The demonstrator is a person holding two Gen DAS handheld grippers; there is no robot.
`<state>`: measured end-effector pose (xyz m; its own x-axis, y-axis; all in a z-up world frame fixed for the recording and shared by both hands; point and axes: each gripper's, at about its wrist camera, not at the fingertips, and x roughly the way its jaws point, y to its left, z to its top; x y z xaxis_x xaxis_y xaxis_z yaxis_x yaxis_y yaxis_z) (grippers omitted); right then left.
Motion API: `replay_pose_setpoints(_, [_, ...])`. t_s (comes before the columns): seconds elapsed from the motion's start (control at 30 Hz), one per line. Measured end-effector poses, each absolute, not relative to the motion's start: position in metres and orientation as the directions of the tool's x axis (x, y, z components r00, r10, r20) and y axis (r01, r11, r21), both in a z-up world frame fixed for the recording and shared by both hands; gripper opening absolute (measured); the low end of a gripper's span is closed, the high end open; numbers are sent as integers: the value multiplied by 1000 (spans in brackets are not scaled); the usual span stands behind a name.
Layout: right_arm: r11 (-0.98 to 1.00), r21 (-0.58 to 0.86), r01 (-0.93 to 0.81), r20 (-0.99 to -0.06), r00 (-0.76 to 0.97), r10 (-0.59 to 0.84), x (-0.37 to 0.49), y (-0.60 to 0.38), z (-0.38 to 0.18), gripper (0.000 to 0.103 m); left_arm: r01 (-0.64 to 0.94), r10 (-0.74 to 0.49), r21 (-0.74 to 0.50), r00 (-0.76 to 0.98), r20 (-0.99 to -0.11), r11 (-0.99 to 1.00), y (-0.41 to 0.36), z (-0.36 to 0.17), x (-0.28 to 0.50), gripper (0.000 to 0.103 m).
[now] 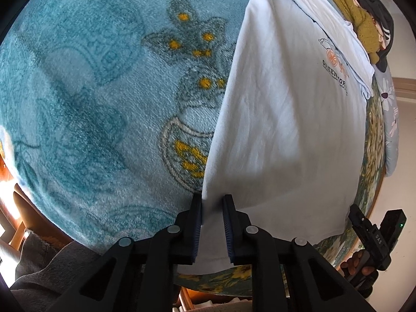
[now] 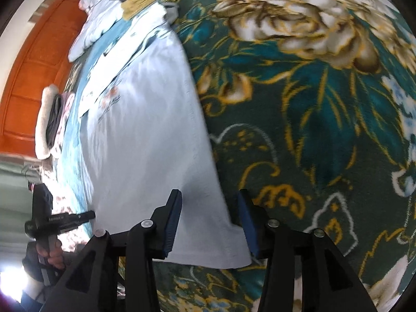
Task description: Fold clothes
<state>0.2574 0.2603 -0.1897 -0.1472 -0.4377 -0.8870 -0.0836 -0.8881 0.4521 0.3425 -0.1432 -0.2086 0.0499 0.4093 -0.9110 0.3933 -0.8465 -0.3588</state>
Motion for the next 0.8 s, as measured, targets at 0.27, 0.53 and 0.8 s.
replay_pose_setpoints(0.27, [-792, 603, -94, -792, -193, -580, 245, 258, -167, 3, 416, 420, -380, 6, -907, -826, -156, -197, 353, 2])
replay_pose_setpoints(0.53, [-629, 778, 7, -591, -332, -735, 232, 268, -98, 3, 324, 498, -538, -205, -843, -778, -167, -117, 342, 2])
replay_pose_setpoints(0.8, [-533, 843, 66, -478, -362, -800, 269, 285, -56, 2, 199, 563, -666, -396, -726, -719, -179, -38, 331, 2])
